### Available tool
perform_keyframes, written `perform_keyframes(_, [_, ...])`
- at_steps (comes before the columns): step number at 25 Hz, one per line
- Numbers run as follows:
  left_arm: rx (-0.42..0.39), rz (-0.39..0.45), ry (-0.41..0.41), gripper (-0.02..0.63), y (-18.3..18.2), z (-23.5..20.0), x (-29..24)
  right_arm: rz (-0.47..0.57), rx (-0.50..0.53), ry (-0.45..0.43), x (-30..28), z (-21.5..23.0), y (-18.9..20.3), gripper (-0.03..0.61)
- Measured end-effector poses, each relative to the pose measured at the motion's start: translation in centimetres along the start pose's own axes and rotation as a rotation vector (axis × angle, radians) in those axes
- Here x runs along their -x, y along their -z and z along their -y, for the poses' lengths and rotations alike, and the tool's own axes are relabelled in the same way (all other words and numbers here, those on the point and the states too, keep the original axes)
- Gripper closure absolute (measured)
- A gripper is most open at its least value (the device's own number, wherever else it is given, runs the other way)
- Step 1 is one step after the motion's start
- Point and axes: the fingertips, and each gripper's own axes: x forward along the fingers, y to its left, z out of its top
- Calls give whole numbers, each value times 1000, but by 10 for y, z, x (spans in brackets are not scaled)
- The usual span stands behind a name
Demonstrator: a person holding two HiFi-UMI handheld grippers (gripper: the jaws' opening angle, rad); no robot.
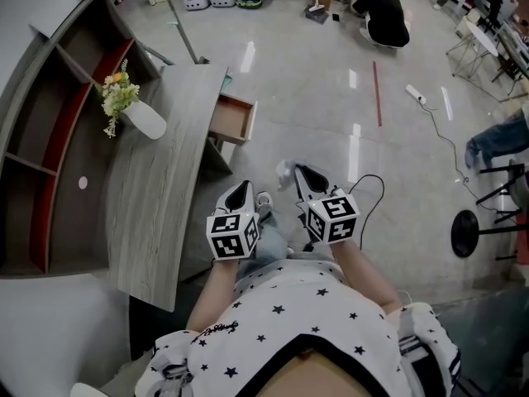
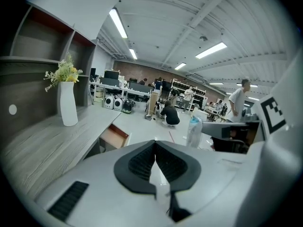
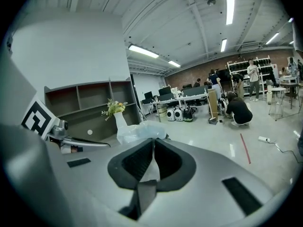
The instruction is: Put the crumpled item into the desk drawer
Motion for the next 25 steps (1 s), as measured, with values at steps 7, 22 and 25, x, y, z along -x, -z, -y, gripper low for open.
perform_keyframes(7, [20, -2, -5, 600, -22, -24, -48, -14, 8, -12, -54, 23, -19, 572])
perform_keyframes(22, [21, -39, -2, 600, -97, -92, -156, -76, 21, -51, -195, 50, -70, 572])
perform_keyframes(25, [26, -49, -2, 600, -107, -109, -173, -83, 22, -57, -222, 53, -79, 572])
